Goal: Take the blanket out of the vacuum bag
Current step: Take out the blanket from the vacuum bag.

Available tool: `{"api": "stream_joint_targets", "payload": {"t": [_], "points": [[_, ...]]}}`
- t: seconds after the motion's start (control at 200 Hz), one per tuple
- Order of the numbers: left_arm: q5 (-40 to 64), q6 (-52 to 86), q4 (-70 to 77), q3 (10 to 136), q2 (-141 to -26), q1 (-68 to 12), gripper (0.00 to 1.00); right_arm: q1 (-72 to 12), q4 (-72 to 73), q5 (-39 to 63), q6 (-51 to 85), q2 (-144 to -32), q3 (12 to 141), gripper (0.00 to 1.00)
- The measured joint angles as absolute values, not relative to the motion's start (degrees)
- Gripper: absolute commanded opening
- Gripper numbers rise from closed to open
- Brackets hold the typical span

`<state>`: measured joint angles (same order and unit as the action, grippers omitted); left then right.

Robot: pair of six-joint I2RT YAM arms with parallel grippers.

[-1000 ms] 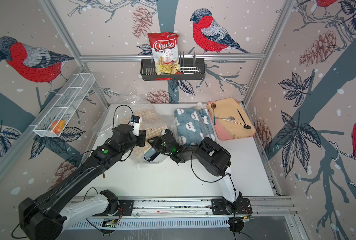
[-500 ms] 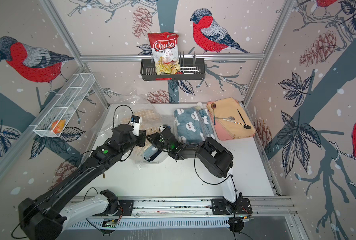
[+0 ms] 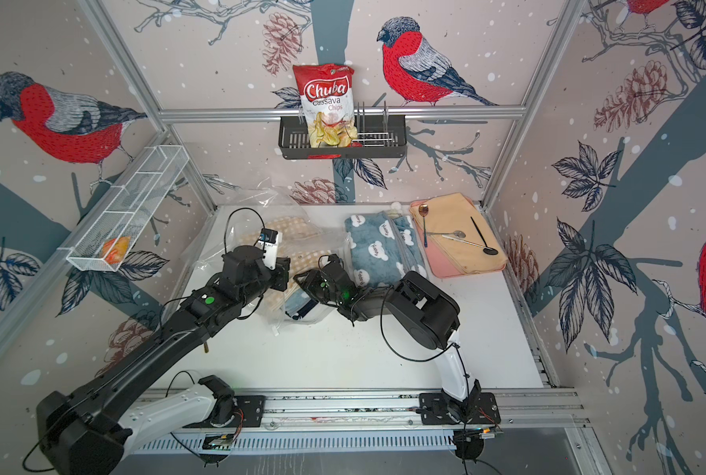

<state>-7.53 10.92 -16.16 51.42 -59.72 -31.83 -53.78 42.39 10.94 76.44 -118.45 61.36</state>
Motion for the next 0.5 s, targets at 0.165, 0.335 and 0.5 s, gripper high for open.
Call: {"api": "stream_joint_targets", "payload": {"t": [0.165, 0.335, 0.5], "points": [[-7.53, 10.92, -16.16, 51.42, -59.75, -31.83, 0.00, -53.65, 42.33, 11.16, 76.53, -119.61, 61.56, 0.51], [-7.51, 10.92, -16.14, 51.42, -59.81, -31.88, 0.00, -53.41, 42.00, 11.77, 76.71, -120.95, 63.13, 0.53], [-7.51, 10.92, -16.16, 51.42, -59.81, -31.88, 0.00, -52.88, 41.95, 12.01, 76.69, -121.34, 63.90, 0.51]]}}
